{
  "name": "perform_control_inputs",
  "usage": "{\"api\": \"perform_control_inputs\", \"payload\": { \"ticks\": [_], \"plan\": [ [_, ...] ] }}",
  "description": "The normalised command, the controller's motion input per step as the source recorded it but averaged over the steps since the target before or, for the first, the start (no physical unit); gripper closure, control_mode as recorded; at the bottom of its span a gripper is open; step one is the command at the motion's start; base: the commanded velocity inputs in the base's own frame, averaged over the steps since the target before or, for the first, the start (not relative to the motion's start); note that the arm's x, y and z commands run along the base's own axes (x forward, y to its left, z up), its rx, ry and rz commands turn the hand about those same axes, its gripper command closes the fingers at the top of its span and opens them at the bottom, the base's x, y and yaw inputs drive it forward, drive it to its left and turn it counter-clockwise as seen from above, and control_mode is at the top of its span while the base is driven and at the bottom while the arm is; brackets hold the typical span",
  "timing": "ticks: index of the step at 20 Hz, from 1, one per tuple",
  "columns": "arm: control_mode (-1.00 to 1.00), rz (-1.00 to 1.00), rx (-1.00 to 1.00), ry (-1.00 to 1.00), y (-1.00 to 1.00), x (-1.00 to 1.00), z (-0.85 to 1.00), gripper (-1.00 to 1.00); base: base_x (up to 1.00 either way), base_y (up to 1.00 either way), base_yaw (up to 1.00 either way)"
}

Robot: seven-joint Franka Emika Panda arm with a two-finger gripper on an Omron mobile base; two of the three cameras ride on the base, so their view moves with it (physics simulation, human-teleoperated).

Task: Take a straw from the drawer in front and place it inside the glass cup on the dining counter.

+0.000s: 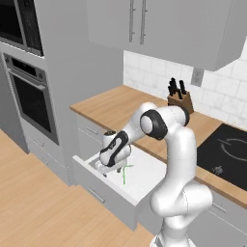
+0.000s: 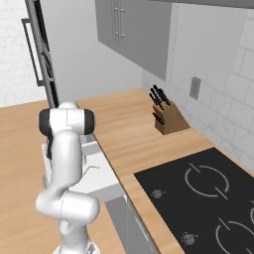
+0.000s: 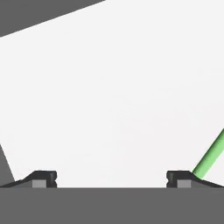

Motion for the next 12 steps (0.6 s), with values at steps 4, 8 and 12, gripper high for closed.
{"api": "perform_control_inputs", "payload": {
  "ticks": [4,8,12],
  "plan": [
    [-1.0,0.0,0.02,0.06,0.27,-0.06,-0.29,-1.0,0.0,0.0,0.0],
    [-1.0,0.0,0.04,0.06,0.53,-0.26,-0.06,-1.0,0.0,0.0,0.0],
    [-1.0,0.0,0.07,0.01,0.75,-0.66,0.03,-1.0,0.0,0.0,0.0]
  ]
}}
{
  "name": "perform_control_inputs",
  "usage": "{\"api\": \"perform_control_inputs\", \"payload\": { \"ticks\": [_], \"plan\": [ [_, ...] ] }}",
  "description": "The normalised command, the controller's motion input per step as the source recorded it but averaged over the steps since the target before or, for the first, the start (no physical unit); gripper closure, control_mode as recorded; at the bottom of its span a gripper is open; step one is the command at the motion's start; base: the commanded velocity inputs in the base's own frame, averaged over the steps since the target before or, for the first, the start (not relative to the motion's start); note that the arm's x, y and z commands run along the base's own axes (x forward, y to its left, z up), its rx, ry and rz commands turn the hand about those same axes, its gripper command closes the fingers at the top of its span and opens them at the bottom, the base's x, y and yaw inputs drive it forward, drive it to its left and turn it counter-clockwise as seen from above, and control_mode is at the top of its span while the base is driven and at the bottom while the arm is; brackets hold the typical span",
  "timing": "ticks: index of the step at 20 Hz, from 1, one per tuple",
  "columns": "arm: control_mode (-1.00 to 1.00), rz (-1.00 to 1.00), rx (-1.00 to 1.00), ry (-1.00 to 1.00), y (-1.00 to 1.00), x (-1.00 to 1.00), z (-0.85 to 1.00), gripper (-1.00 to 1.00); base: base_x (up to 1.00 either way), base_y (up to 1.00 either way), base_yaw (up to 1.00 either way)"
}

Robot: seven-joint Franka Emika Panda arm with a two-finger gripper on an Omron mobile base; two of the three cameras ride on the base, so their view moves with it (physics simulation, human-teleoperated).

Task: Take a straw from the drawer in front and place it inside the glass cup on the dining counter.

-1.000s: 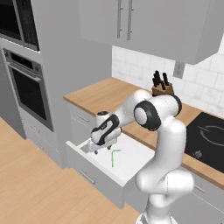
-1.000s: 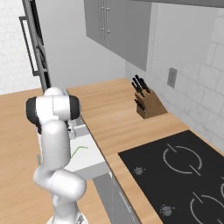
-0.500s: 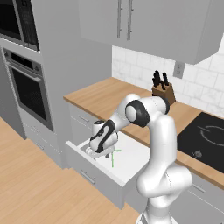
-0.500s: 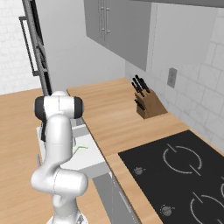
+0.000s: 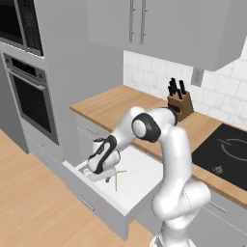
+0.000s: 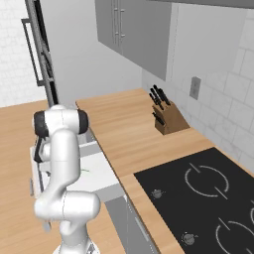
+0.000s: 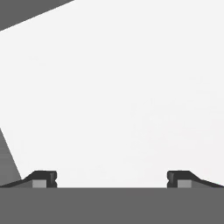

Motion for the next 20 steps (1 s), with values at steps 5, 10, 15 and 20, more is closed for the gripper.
{"api": "perform_control_inputs", "payload": {
  "ticks": [5,10,15,20],
  "plan": [
    [-1.0,0.0,0.08,0.0,0.93,-0.92,0.18,-1.0,0.0,0.0,0.0],
    [-1.0,-0.06,0.02,-0.11,0.27,-0.4,0.43,-1.0,0.0,0.0,0.0],
    [-1.0,-0.26,-0.08,-0.1,-0.3,0.21,0.25,-1.0,0.0,0.0,0.0],
    [-1.0,-0.26,-0.09,-0.01,-0.3,0.36,0.0,-1.0,0.0,0.0,0.0]
  ]
}}
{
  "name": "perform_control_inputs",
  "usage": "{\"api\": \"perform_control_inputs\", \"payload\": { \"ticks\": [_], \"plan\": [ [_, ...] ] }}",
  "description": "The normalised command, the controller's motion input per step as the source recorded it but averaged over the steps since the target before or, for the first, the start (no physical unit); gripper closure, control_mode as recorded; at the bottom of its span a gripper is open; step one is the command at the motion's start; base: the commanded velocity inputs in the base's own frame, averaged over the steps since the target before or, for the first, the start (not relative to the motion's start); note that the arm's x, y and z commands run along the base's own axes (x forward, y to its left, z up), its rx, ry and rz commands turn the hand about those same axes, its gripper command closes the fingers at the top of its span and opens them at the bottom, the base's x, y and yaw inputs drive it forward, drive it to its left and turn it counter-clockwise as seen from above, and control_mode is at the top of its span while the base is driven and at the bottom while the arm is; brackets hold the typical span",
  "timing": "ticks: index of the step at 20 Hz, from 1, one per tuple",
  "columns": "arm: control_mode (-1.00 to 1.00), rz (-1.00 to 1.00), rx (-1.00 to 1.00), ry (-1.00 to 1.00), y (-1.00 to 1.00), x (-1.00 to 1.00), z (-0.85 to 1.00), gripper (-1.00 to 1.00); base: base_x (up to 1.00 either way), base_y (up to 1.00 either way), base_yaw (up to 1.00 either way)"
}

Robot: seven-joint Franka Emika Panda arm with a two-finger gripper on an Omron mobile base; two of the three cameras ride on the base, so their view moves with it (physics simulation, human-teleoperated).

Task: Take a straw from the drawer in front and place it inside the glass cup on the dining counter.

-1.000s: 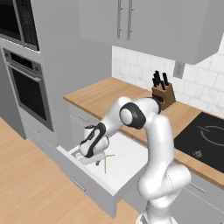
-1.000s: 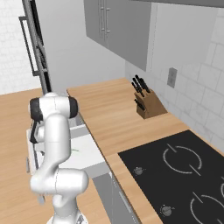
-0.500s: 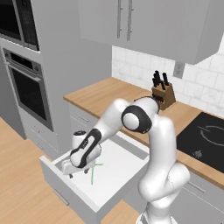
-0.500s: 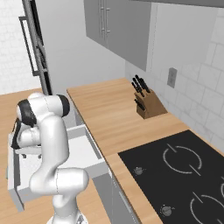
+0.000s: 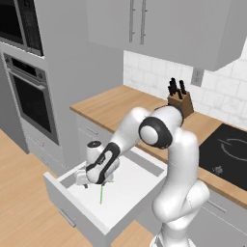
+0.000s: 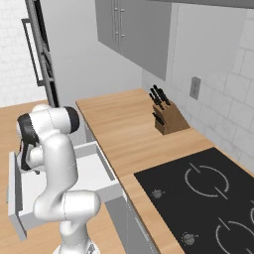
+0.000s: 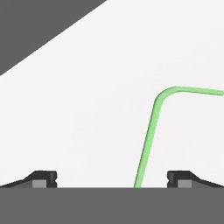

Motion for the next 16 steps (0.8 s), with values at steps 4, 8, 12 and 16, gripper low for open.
{"api": "perform_control_inputs", "payload": {
  "ticks": [4,8,12,16],
  "plan": [
    [-1.0,-0.21,-0.02,0.0,-0.07,0.5,0.0,-1.0,0.0,0.0,0.0],
    [-1.0,-0.19,-0.03,0.0,0.0,0.43,-0.04,-1.0,0.0,0.0,0.0],
    [-1.0,-0.2,-0.04,0.0,-0.09,0.16,-0.25,-1.0,0.0,0.0,0.0],
    [-1.0,-0.22,-0.05,0.0,-0.18,0.0,-0.36,-1.0,0.0,0.0,0.0]
  ]
}}
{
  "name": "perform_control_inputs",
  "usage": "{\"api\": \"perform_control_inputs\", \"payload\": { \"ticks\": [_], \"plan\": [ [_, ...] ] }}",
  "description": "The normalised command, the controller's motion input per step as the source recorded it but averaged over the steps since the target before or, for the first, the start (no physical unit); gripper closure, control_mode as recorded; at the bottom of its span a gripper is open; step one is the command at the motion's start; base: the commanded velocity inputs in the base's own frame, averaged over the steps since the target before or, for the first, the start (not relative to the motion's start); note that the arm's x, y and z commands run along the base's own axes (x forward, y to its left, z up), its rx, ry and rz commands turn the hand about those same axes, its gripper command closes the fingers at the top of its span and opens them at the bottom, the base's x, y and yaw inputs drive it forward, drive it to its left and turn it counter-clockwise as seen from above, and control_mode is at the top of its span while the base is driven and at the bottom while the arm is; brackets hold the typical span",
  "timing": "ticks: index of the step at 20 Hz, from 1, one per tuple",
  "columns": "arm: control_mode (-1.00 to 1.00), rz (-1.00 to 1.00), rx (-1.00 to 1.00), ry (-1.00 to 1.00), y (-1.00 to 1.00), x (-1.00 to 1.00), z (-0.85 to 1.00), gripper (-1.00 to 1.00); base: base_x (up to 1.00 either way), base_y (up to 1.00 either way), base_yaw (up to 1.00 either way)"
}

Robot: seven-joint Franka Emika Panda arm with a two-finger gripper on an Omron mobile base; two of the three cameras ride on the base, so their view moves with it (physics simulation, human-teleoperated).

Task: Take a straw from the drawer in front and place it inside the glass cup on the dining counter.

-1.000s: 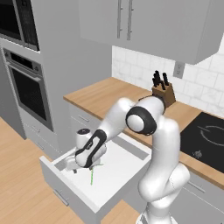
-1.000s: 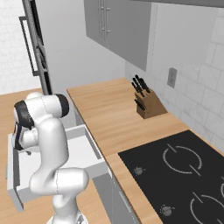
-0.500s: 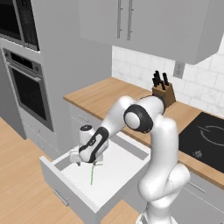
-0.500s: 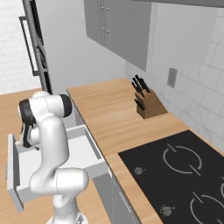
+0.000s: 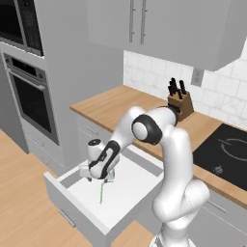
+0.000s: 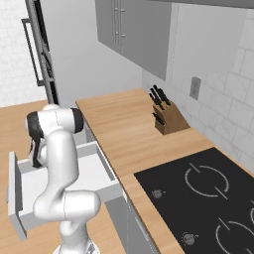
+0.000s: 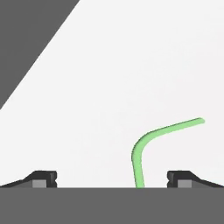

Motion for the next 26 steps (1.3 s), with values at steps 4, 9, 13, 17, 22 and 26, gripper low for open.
{"api": "perform_control_inputs", "payload": {
  "ticks": [4,9,13,17,22,26],
  "plan": [
    [-1.0,-0.22,-0.03,0.0,-0.22,0.0,-0.29,-1.0,0.0,0.0,0.0],
    [-1.0,-0.18,0.0,0.0,-0.1,0.15,-0.17,-1.0,0.0,0.0,0.0],
    [-1.0,-0.13,0.0,0.0,0.0,0.28,-0.25,-1.0,0.0,0.0,0.0],
    [-1.0,-0.09,0.0,0.03,0.0,0.21,-0.47,1.0,0.0,0.0,0.0],
    [-1.0,-0.07,0.0,0.1,0.02,0.14,-0.58,1.0,0.0,0.0,0.0],
    [-1.0,-0.04,-0.01,0.02,0.0,-0.01,-0.53,1.0,0.0,0.0,0.0]
  ]
}}
